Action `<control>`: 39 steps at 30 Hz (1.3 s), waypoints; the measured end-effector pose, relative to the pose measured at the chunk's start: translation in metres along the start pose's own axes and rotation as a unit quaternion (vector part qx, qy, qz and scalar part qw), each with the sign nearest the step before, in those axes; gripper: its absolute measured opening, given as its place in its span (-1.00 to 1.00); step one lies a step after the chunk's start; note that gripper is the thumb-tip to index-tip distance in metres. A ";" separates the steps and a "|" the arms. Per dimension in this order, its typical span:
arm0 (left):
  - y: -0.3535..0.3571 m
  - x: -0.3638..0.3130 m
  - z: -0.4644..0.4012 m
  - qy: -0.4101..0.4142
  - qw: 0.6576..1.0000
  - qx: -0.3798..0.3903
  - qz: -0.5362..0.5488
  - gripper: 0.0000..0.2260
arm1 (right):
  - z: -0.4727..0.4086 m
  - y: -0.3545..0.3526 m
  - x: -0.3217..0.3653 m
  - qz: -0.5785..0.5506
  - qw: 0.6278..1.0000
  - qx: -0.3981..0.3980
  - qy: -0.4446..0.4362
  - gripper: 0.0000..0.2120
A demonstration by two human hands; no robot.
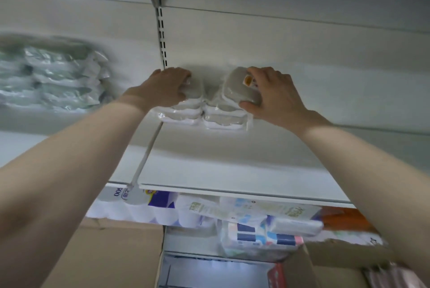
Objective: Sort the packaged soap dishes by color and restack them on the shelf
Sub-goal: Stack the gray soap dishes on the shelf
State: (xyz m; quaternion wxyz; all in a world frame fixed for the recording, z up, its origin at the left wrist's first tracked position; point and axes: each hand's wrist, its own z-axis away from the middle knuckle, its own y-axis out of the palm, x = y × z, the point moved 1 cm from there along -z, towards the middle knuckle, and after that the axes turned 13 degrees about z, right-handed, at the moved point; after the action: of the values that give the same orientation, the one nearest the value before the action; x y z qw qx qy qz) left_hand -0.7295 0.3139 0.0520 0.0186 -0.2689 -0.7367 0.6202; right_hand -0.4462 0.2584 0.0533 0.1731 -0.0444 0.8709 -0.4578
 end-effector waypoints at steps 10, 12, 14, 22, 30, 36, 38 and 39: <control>0.033 0.017 0.011 0.074 0.978 -0.191 -0.042 -0.65 | -0.038 0.032 0.030 0.008 0.997 0.066 0.025 -0.46; 0.040 0.017 0.014 0.068 0.979 -0.184 -0.062 -0.58 | -0.032 0.043 0.036 -0.032 0.996 0.063 0.055 -0.51; 0.045 0.017 0.015 0.059 0.979 -0.179 -0.077 -0.50 | -0.026 0.051 0.045 -0.027 0.998 -0.009 0.049 -0.56; 0.051 0.018 0.002 0.044 0.977 -0.189 -0.090 -0.53 | -0.029 0.078 0.047 0.016 0.999 -0.030 0.023 -0.45; 0.049 0.010 0.006 0.034 0.977 -0.185 -0.096 -0.51 | -0.034 0.074 0.046 0.048 0.999 0.008 0.011 -0.43; 0.050 -0.014 0.026 0.066 0.969 -0.231 -0.063 -0.51 | -0.020 0.055 0.037 0.056 0.998 0.000 -0.012 -0.39; 0.056 -0.027 0.035 0.073 0.967 -0.238 -0.053 -0.50 | -0.006 0.048 0.029 0.059 0.998 -0.015 -0.029 -0.40; 0.059 -0.035 0.039 0.074 0.966 -0.242 -0.050 -0.51 | 0.002 0.045 0.024 0.060 0.997 -0.022 -0.038 -0.42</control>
State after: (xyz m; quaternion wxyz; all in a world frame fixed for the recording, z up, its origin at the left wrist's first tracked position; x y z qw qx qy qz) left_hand -0.6919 0.2690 -0.0013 0.0383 -0.2730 -0.8740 0.4002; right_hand -0.4641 0.2771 0.0096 0.2321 -0.0135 0.8748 -0.4251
